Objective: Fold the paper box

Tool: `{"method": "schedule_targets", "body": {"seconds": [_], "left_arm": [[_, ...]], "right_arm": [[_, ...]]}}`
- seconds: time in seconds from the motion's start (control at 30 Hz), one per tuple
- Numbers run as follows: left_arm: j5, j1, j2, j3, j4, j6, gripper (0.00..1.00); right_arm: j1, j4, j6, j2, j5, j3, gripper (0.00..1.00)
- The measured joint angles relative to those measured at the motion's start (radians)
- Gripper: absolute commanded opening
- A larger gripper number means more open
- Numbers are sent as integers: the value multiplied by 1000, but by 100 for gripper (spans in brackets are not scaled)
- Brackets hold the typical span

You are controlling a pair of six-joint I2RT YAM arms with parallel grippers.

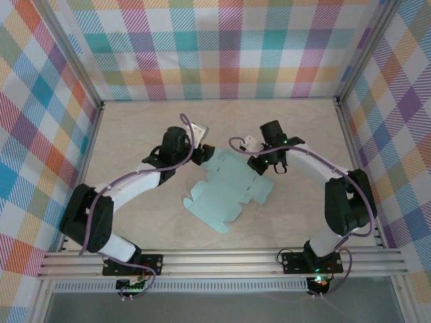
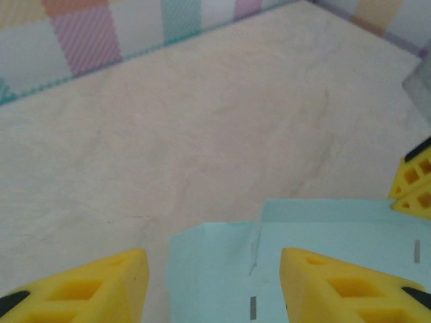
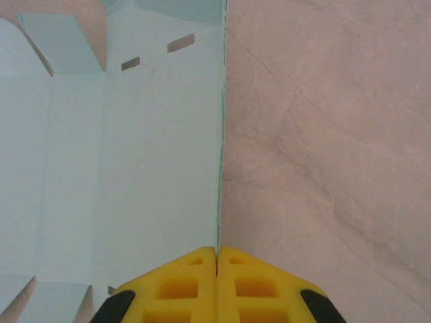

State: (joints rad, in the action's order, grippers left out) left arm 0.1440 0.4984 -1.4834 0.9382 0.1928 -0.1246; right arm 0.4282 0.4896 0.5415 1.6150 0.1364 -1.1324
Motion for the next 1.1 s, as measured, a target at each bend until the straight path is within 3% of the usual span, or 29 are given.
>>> {"method": "schedule_targets", "body": {"seconds": [0.13,0.33,0.67,0.87,1.1], "left_arm": [[-46,-65,36,-45,48,61,54],[-133,-118,43,-106,54,122,54],[-187,-171,45,-142,85,173,56],[-149,-214,41,-148,113,224,70],[-103,-250,29,-149,141,275,71]], "right_arm": [[57,-39,-2,-27,-126,34,0],[208,-238,82,-47,-460,158,0],[296,-447,208,-25,-694,158,0],[336,-626,331,-1,-773,172,0],[369,-905,536,84,-856,246,0]]}}
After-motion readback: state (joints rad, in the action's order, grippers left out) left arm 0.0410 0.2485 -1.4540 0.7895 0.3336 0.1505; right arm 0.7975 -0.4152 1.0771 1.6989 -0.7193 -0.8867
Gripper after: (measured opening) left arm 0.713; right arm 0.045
